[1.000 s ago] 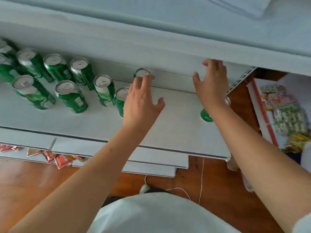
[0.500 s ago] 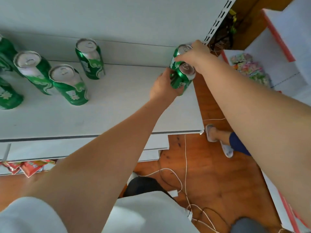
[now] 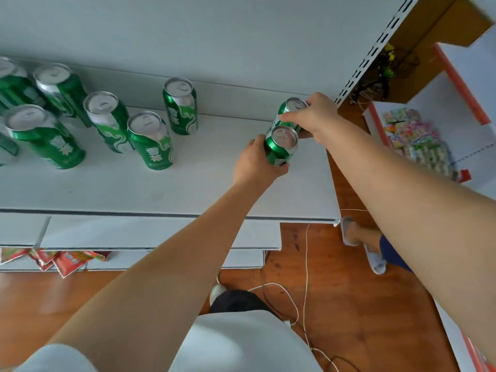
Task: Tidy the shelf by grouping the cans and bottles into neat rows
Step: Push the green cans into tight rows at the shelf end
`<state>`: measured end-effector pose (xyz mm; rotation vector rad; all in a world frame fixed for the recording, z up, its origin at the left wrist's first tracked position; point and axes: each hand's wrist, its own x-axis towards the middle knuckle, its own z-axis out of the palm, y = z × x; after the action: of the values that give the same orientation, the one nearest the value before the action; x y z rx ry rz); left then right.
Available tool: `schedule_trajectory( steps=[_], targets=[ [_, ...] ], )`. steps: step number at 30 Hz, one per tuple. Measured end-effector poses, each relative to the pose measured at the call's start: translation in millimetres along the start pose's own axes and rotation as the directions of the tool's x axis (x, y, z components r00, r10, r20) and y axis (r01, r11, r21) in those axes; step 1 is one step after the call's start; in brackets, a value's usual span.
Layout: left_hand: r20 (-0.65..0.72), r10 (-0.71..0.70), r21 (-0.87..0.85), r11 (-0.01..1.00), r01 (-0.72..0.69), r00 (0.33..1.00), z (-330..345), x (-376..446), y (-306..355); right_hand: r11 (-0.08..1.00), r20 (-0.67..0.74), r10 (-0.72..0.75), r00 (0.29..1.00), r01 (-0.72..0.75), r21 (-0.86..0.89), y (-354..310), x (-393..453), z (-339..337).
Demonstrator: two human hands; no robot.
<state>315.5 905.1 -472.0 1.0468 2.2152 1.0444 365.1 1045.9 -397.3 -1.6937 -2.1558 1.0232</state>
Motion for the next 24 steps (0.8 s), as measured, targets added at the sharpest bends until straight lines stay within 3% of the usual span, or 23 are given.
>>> schedule_trajectory(
  steps=[3, 8, 13, 17, 20, 22, 24],
  targets=[
    [-0.117, -0.087, -0.010, 0.996, 0.087, 0.989, -34.1, -19.7, -27.4, 0.984, 0.002, -0.174, 0.985, 0.173, 0.048, -22.0, -8.2, 13.7],
    [-0.199, -0.197, -0.045, 0.980, 0.191, 0.960, -73.8, -45.6, -57.1, 0.907, 0.104, -0.400, 0.911, 0.410, -0.097, -64.1, -30.2, 43.4],
    [-0.131, -0.233, -0.043, 0.972, 0.230, 0.963, -89.3, -49.4, -64.1, 0.887, 0.193, -0.410, 0.891, 0.439, -0.146, -64.0, -44.4, 74.2],
    [-0.018, -0.258, 0.117, 0.959, 0.258, 0.966, -109.1, -61.2, -68.5, 0.914, 0.182, -0.310, 0.933, 0.346, -0.212, -65.5, -52.6, 72.8],
    [-0.048, -0.198, 0.194, 0.960, 0.203, 0.979, -140.7, -87.2, -69.5, 0.914, 0.005, -0.285, 0.959, 0.273, -0.300, -80.4, -75.9, 65.1],
    [-0.130, -0.101, 0.177, 0.976, 0.123, 0.986, -169.9, -108.1, -70.4, 0.906, -0.188, -0.355, 0.916, 0.288, -0.309, -98.7, -105.1, 65.3],
    [-0.218, -0.001, 0.115, 0.993, 0.027, 0.976, -204.6, -128.0, -77.1, 0.891, -0.271, -0.445, 0.854, 0.390, -0.232, -122.4, -139.9, 76.6]
  ],
)
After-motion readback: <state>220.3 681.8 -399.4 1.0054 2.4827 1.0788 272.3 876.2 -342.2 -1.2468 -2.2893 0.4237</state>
